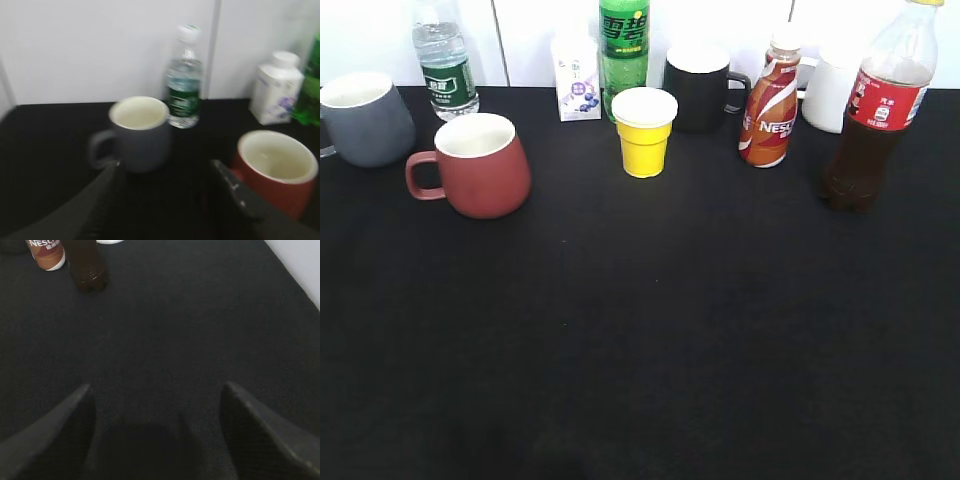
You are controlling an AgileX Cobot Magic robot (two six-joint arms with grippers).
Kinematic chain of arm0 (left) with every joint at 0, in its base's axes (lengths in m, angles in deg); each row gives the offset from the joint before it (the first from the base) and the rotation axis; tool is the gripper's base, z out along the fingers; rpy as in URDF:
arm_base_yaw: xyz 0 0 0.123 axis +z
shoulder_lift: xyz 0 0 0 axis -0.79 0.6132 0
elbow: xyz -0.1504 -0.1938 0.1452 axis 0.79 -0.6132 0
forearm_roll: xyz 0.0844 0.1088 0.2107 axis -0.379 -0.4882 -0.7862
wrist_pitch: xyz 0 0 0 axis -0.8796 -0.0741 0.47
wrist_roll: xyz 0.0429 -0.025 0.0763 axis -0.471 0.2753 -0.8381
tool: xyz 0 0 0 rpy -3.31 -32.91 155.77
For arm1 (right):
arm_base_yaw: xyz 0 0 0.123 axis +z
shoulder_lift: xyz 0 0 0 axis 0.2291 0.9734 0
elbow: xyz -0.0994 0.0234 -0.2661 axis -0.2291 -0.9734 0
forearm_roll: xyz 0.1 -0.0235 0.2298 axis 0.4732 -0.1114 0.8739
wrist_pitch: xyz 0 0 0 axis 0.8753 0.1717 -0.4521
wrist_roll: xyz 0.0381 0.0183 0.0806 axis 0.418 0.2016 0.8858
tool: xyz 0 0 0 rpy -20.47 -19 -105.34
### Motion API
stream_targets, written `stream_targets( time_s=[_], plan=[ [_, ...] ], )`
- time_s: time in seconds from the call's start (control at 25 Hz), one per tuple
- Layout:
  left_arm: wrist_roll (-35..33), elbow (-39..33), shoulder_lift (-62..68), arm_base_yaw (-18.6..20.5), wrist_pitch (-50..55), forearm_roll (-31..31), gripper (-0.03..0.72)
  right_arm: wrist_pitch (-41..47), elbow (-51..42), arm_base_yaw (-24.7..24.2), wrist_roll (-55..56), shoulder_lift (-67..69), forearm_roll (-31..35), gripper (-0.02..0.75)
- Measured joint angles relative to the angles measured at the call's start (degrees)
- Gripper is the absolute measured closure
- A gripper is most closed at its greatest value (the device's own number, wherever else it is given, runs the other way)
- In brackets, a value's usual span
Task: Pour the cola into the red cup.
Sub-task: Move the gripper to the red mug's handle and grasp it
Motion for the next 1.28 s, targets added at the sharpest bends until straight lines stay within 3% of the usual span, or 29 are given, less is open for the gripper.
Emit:
stream_targets(
  time_s=[0.12,0.28,0.44,0.56,0.72,0.88,1.0,1.12,1.28],
  plan=[
    [0.17,-0.28,11.53,-5.48,-9.83,1.37,0.293,0.00,0.00,0.00,-0.06,-0.02,0.05,0.153],
    [4.70,-0.28,25.74,-6.15,-20.10,1.14,0.293,0.00,0.00,0.00,-0.06,-0.20,0.11,0.153],
    [6.75,-0.28,37.18,-6.15,-33.97,-5.42,0.293,0.00,0.00,0.00,0.00,-0.20,0.17,0.153],
    [6.99,-0.28,42.77,-6.15,-42.69,-6.31,0.293,0.00,0.00,0.00,-0.04,-0.20,0.21,0.153],
    [8.34,0.63,46.71,-3.93,-45.06,-6.81,0.289,0.00,0.00,0.00,-0.04,-0.20,0.21,0.153],
    [9.31,2.68,47.81,-1.89,-44.88,-10.25,0.207,-0.05,0.00,0.00,-0.04,-0.20,0.23,0.153],
    [9.37,3.06,47.81,0.34,-44.60,-11.21,0.211,0.01,0.00,0.00,0.01,-0.20,0.23,0.153],
    [9.43,5.59,48.32,0.46,-42.82,-15.21,0.214,0.01,0.00,0.00,-0.04,-0.20,0.23,0.153],
    [9.48,6.76,49.13,1.14,-41.89,-15.15,0.220,-0.05,0.00,0.00,-0.04,-0.20,0.23,0.153]
  ],
)
